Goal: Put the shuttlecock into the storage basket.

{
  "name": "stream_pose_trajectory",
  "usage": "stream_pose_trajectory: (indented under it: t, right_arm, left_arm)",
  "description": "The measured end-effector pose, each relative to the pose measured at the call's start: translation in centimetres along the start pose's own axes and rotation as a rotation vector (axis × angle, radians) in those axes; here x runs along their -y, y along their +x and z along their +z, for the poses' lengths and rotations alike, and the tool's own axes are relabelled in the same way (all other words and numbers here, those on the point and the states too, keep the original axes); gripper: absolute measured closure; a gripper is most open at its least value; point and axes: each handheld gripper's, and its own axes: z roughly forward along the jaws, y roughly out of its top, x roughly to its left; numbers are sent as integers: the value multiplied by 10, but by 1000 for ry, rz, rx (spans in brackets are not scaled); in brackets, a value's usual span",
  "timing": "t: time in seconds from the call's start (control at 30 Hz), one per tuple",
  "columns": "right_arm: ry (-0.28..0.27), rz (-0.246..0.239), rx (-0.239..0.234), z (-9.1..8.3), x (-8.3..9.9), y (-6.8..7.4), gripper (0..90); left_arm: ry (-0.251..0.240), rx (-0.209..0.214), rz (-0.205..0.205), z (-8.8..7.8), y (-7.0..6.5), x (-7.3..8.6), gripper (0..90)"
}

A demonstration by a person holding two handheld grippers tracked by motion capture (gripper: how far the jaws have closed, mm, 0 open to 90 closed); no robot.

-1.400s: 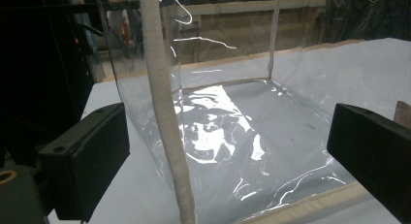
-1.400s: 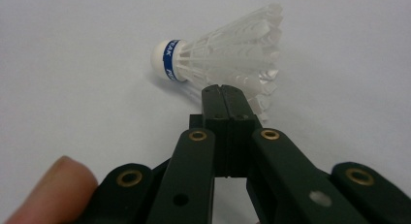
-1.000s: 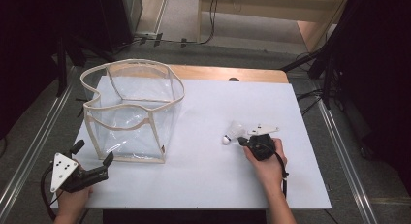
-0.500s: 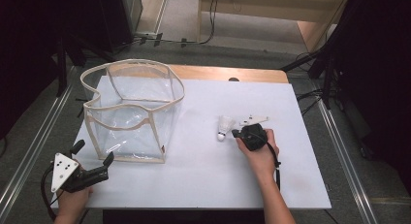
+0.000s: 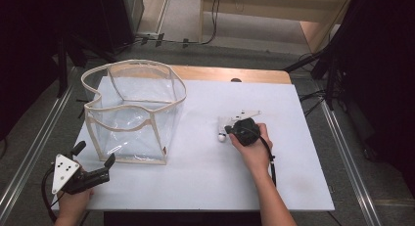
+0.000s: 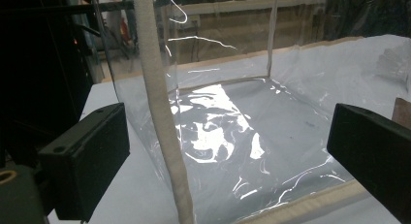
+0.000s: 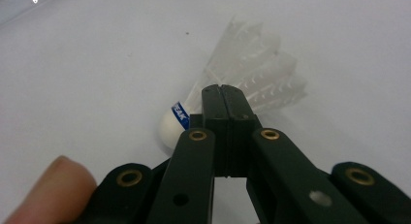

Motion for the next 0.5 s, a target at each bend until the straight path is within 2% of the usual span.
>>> stream_pose_trajectory:
  t: [0.5]
  right_arm:
    - [-5,-22,-38,10,-10,10,875]
  left_arm:
    - [1,1,1,0,0,0,23]
